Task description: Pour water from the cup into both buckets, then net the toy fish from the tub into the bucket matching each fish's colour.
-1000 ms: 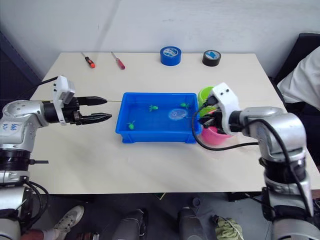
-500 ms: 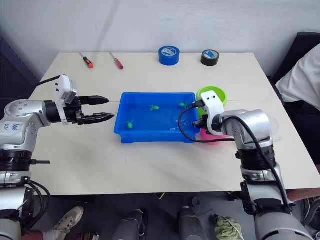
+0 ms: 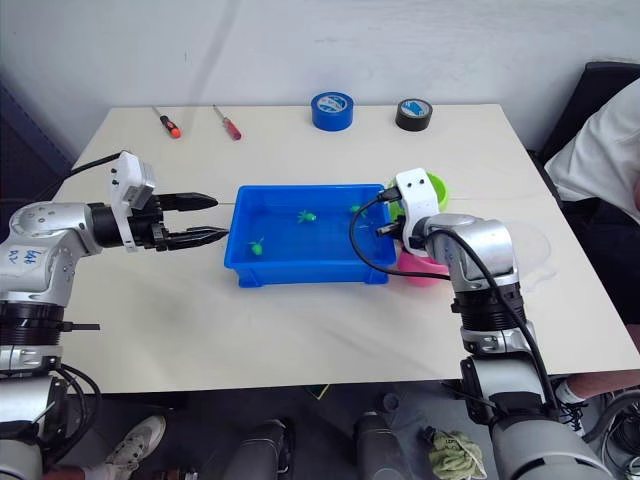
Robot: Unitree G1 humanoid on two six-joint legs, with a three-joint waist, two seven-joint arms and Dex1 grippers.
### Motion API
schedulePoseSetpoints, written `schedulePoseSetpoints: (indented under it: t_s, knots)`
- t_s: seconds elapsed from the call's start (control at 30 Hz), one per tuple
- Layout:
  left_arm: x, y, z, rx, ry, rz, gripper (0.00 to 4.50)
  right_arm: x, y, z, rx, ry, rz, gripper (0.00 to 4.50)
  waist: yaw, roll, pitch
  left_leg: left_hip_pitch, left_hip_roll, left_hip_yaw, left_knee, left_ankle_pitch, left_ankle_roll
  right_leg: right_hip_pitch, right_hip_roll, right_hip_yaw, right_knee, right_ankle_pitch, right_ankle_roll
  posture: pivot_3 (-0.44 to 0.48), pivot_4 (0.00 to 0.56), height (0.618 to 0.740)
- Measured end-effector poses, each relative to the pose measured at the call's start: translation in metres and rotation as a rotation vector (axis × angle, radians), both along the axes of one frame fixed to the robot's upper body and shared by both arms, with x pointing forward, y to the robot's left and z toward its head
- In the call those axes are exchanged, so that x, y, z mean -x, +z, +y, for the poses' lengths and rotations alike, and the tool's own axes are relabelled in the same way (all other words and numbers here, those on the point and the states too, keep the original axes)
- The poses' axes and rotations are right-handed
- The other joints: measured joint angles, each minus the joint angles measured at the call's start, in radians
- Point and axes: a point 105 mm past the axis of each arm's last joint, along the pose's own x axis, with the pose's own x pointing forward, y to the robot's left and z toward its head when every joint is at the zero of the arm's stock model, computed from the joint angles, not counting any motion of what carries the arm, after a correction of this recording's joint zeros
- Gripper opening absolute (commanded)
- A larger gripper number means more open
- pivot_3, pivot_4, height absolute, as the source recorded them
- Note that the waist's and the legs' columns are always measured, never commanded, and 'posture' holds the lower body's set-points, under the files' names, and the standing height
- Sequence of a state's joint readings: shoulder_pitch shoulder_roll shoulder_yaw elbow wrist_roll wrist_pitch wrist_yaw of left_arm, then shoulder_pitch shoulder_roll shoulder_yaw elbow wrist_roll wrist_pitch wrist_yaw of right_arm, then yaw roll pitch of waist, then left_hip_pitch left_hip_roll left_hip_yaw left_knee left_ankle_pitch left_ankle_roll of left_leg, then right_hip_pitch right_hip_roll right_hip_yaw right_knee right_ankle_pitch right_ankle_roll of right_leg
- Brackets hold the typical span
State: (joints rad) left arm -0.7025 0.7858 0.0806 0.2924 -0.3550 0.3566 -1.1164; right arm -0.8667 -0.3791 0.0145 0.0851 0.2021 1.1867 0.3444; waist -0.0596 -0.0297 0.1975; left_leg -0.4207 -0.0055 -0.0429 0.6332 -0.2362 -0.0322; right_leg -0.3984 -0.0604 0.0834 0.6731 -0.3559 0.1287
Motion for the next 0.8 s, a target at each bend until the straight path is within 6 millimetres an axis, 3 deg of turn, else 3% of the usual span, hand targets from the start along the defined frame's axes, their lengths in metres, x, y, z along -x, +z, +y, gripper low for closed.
schedulePoseSetpoints:
  t_s: [0.37,0.8]
  knots:
    - [-0.003,-0.001,0.004,0.007,0.017,-0.009,3.58,0.003,0.015,0.006,-0.036,0.038,-0.084,0.00,0.001,0.000,0.000,0.000,0.000,0.000,-0.001,0.000,0.000,0.000,0.000,0.000,-0.001,0.000,0.000,0.000,0.150,0.734]
    - [-0.004,0.002,0.003,0.008,0.013,-0.019,3.58,0.036,-0.003,-0.007,-0.002,0.094,-0.054,0.00,0.002,0.000,0.000,0.000,0.000,0.000,-0.001,0.000,0.000,0.000,0.000,0.000,-0.002,0.000,0.000,0.000,0.150,0.734]
